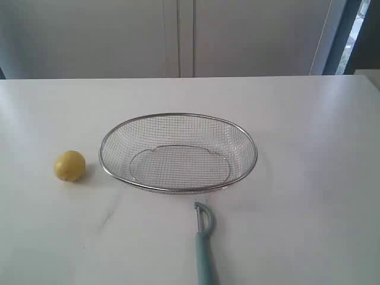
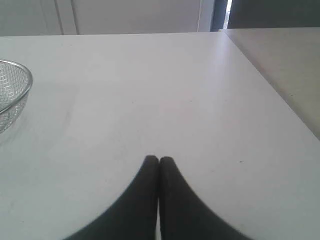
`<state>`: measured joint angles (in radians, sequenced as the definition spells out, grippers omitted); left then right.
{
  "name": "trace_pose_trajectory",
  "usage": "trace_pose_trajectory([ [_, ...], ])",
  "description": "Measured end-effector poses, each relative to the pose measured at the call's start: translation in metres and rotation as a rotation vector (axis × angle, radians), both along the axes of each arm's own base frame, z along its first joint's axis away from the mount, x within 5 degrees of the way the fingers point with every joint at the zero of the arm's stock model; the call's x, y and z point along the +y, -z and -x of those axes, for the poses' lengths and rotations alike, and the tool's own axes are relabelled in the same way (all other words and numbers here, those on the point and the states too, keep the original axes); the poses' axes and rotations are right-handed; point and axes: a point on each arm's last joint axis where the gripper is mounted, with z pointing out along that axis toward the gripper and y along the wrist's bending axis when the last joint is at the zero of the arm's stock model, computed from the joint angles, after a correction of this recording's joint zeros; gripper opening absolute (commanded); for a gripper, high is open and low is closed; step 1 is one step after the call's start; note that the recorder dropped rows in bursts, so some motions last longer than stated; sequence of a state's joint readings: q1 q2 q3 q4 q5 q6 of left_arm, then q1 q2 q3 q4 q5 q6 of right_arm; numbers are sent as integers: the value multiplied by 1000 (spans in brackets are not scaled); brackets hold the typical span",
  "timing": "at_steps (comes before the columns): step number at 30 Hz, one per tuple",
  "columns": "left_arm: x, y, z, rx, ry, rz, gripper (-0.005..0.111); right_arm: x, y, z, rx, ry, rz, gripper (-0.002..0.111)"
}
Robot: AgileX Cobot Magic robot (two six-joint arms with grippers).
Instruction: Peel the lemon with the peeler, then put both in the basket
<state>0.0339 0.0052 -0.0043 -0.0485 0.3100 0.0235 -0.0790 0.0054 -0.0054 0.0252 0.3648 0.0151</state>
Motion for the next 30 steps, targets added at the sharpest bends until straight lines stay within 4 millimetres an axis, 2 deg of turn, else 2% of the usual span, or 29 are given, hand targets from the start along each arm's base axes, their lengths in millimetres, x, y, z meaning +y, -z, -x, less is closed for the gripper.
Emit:
trace_pose_trajectory([
  [23,0,0,0,0,0,0,0,0,0,0,-5,0,0,0],
  [30,0,0,0,0,0,0,0,0,-11,-2,-127,3,10,0],
])
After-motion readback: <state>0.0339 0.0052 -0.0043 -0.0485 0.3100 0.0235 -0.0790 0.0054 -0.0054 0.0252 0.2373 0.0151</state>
